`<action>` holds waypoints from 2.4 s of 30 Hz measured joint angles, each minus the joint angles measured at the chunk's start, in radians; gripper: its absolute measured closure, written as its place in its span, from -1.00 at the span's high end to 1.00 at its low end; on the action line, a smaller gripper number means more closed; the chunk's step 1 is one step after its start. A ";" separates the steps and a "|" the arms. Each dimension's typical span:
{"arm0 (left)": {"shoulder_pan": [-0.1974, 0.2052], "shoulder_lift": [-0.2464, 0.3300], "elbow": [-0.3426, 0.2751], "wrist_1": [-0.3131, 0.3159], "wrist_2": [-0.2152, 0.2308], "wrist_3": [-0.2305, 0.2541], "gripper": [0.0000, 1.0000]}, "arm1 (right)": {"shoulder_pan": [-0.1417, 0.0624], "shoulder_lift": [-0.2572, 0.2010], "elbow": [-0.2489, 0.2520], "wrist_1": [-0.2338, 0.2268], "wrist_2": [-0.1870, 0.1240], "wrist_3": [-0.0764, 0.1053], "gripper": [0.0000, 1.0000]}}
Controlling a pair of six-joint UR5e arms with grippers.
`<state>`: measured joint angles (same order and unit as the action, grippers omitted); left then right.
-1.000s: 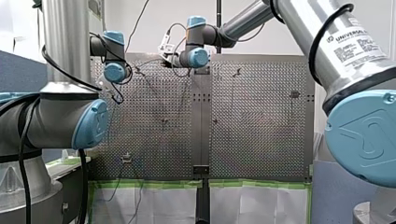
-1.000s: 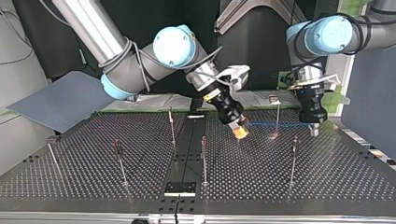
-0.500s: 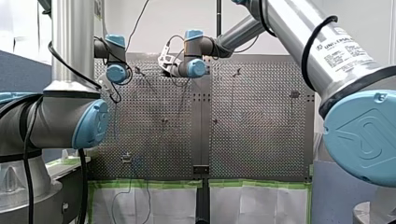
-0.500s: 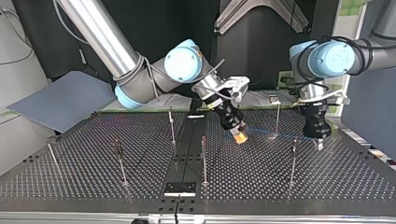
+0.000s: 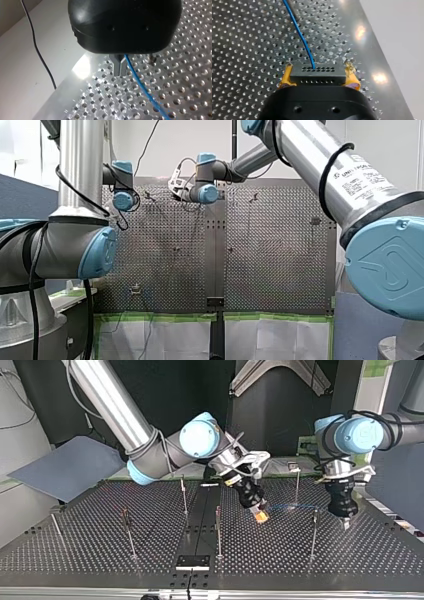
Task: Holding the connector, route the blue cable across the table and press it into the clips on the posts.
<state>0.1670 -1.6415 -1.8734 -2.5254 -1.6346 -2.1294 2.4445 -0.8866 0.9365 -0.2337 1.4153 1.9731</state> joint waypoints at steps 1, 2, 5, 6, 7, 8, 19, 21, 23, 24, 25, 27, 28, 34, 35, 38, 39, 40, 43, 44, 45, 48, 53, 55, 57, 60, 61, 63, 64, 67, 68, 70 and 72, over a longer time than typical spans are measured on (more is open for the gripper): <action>0.002 -0.010 0.008 0.003 0.004 0.001 -1.00 | -0.002 0.001 -0.004 0.000 0.000 0.004 -1.00; 0.003 -0.017 0.014 0.004 0.007 0.003 -1.00 | -0.004 0.002 -0.008 0.000 0.000 0.007 -1.00; 0.005 -0.040 0.036 0.007 0.016 0.008 -1.00 | -0.012 0.004 -0.015 0.001 0.000 0.013 -1.00; 0.005 -0.047 0.043 0.007 0.018 0.009 -1.00 | -0.016 0.005 -0.016 0.002 0.000 0.014 -1.00; 0.006 -0.057 0.052 0.007 0.021 0.010 -1.00 | -0.018 0.006 -0.017 0.002 0.000 0.014 -1.00; 0.006 -0.065 0.058 0.008 0.023 0.010 -1.00 | -0.021 0.007 -0.017 0.002 0.001 0.015 -1.00; 0.018 -0.097 0.078 0.014 0.039 0.011 -1.00 | -0.039 0.012 -0.018 0.002 0.001 0.015 -1.00; 0.019 -0.098 0.078 0.013 0.040 0.012 -1.00 | -0.040 0.013 -0.018 0.003 0.001 0.015 -1.00; 0.019 -0.098 0.078 0.011 0.038 0.015 -0.85 | -0.040 0.013 -0.018 0.003 0.001 0.015 -1.00; 0.019 -0.098 0.078 0.009 0.036 0.019 -0.44 | -0.040 0.013 -0.018 0.003 0.001 0.015 -1.00; 0.019 -0.098 0.078 0.006 0.033 0.024 -0.30 | -0.040 0.013 -0.018 0.003 0.001 0.015 -1.00; 0.019 -0.098 0.078 -0.004 0.024 0.030 -0.09 | -0.040 0.013 -0.018 0.004 0.001 0.013 -1.00; 0.018 -0.098 0.078 -0.012 0.016 0.033 0.52 | -0.039 0.014 -0.018 0.005 0.001 0.012 -1.00; 0.011 -0.094 0.078 -0.060 -0.031 0.059 0.96 | -0.034 0.014 -0.018 0.016 0.005 0.007 -1.00; 0.010 -0.091 0.077 -0.067 -0.038 0.065 0.96 | -0.033 0.014 -0.018 0.019 0.007 0.006 -1.00; 0.003 -0.075 0.071 -0.094 -0.065 0.090 0.96 | -0.029 0.015 -0.018 0.027 0.021 0.001 -1.00; 0.000 -0.069 0.066 -0.102 -0.073 0.096 0.96 | -0.027 0.015 -0.018 0.030 0.029 0.000 -1.00; -0.003 -0.061 0.059 -0.113 -0.082 0.103 0.96 | -0.026 0.015 -0.018 0.033 0.035 -0.002 -1.00; -0.010 -0.037 0.038 -0.137 -0.091 0.109 0.96 | -0.022 0.015 -0.018 0.043 0.057 -0.007 -1.00; -0.012 -0.030 0.031 -0.145 -0.089 0.109 0.96 | -0.021 0.015 -0.018 0.046 0.064 -0.008 -1.00; -0.014 -0.023 0.024 -0.152 -0.086 0.108 0.96 | -0.019 0.015 -0.018 0.051 0.075 -0.010 -1.00; -0.020 0.001 0.000 -0.177 -0.073 0.099 0.96 | -0.016 0.016 -0.017 0.064 0.098 -0.015 -1.00; -0.028 0.042 -0.037 -0.217 -0.056 0.093 0.96 | -0.009 0.017 -0.017 0.082 0.120 -0.020 -1.00; -0.031 0.060 -0.049 -0.236 -0.048 0.094 0.96 | -0.007 0.017 -0.017 0.086 0.124 -0.021 -1.00; -0.033 0.078 -0.060 -0.253 -0.043 0.095 0.96 | -0.005 0.018 -0.017 0.090 0.126 -0.021 -1.00; -0.036 0.108 -0.075 -0.283 -0.041 0.093 0.96 | -0.004 0.019 -0.017 0.092 0.131 -0.021 -1.00; -0.036 0.118 -0.078 -0.293 -0.040 0.093 0.96 | -0.004 0.019 -0.017 0.092 0.133 -0.022 -1.00; -0.038 0.139 -0.083 -0.314 -0.039 0.090 0.96 | -0.004 0.019 -0.017 0.092 0.137 -0.022 -1.00; -0.039 0.151 -0.084 -0.326 -0.038 0.090 0.96 | -0.004 0.019 -0.017 0.093 0.139 -0.022 -1.00; -0.043 0.179 -0.085 -0.354 -0.025 0.090 0.96 | -0.005 0.020 -0.017 0.093 0.142 -0.022 -1.00; -0.045 0.187 -0.085 -0.362 -0.020 0.090 0.96 | -0.006 0.020 -0.017 0.094 0.143 -0.022 -1.00; -0.048 0.202 -0.086 -0.377 -0.007 0.094 0.96 | -0.007 0.020 -0.017 0.094 0.146 -0.022 -1.00; -0.052 0.219 -0.086 -0.395 0.009 0.106 0.96 | -0.008 0.021 -0.017 0.094 0.147 -0.022 -1.00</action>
<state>0.1146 -1.4221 -1.9595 -2.9204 -1.6257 -2.0236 2.4367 -0.8654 0.9197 -0.1393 1.5624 1.9515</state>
